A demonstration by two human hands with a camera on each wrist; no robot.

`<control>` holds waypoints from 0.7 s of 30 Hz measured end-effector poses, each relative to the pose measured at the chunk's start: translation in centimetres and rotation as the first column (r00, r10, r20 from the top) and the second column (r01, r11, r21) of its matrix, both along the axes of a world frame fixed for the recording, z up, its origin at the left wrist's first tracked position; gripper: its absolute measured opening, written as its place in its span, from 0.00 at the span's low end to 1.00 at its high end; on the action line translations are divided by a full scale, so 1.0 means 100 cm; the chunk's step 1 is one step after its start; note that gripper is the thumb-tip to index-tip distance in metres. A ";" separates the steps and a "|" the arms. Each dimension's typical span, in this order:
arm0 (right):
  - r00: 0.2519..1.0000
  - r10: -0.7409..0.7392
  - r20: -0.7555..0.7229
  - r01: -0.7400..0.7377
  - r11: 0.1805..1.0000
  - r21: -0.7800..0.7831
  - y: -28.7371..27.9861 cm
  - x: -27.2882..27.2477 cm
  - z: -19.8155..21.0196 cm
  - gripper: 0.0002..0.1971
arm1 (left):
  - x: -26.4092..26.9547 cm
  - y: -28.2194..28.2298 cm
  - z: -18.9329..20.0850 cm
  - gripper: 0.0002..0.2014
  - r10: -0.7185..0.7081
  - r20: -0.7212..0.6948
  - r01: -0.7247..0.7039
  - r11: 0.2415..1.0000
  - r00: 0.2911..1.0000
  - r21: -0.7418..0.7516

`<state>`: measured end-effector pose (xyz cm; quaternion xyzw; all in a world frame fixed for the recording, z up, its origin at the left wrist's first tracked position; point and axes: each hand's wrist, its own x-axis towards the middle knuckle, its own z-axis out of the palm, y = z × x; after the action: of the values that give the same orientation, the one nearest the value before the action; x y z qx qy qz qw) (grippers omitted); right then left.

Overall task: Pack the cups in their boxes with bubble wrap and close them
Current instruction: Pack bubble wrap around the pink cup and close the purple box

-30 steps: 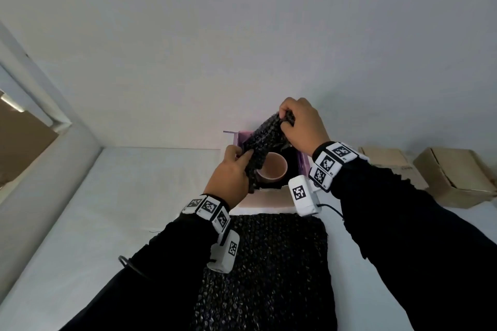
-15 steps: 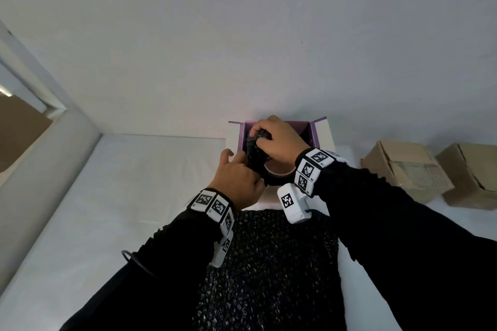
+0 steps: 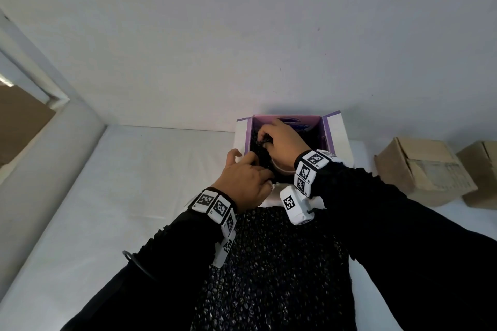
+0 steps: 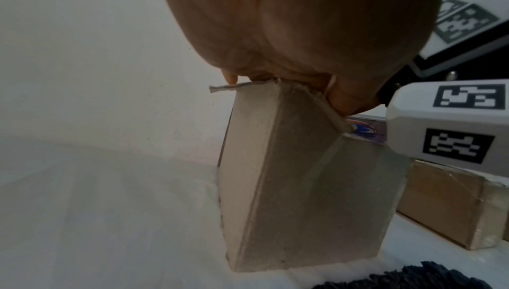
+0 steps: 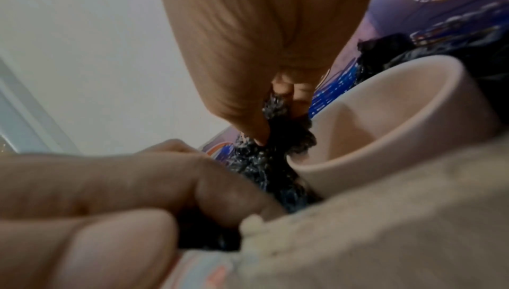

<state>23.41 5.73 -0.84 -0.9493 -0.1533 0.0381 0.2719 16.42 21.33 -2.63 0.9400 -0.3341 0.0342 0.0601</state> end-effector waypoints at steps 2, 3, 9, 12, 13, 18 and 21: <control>1.000 0.009 0.001 -0.009 0.995 -0.100 -0.001 0.000 0.001 0.14 | 0.000 0.001 -0.002 0.22 0.000 0.005 0.000 1.000 1.000 0.013; 1.000 0.001 -0.012 -0.003 0.985 -0.174 -0.003 0.000 0.000 0.16 | 0.000 0.001 -0.003 0.22 0.001 0.005 -0.001 1.000 1.000 0.008; 0.995 0.022 -0.100 -0.071 0.853 -0.517 -0.014 -0.011 -0.008 0.17 | -0.005 0.001 0.003 0.16 0.029 0.081 -0.026 0.999 0.996 -0.038; 1.000 -0.025 0.019 0.030 0.941 -0.337 -0.021 -0.018 -0.003 0.16 | -0.014 0.003 0.007 0.16 0.073 0.144 -0.061 0.994 0.987 -0.087; 0.999 -0.043 0.016 0.046 0.975 -0.215 -0.024 -0.022 0.000 0.14 | -0.017 0.004 0.008 0.15 0.062 0.140 -0.049 0.994 0.988 -0.096; 0.990 -0.010 -0.143 0.010 1.000 -0.006 -0.032 -0.048 0.019 0.04 | -0.019 0.012 0.010 0.14 -0.036 0.057 0.043 0.990 0.998 -0.135; 0.992 -0.017 -0.122 0.018 1.000 0.006 -0.033 -0.058 0.024 0.07 | -0.017 0.017 0.009 0.18 -0.030 -0.041 0.024 0.991 0.999 -0.129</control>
<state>17.62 2.46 1.61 -0.9456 -0.1281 0.0932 0.2843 14.72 23.00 -1.77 0.9300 -0.3426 0.0347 0.1281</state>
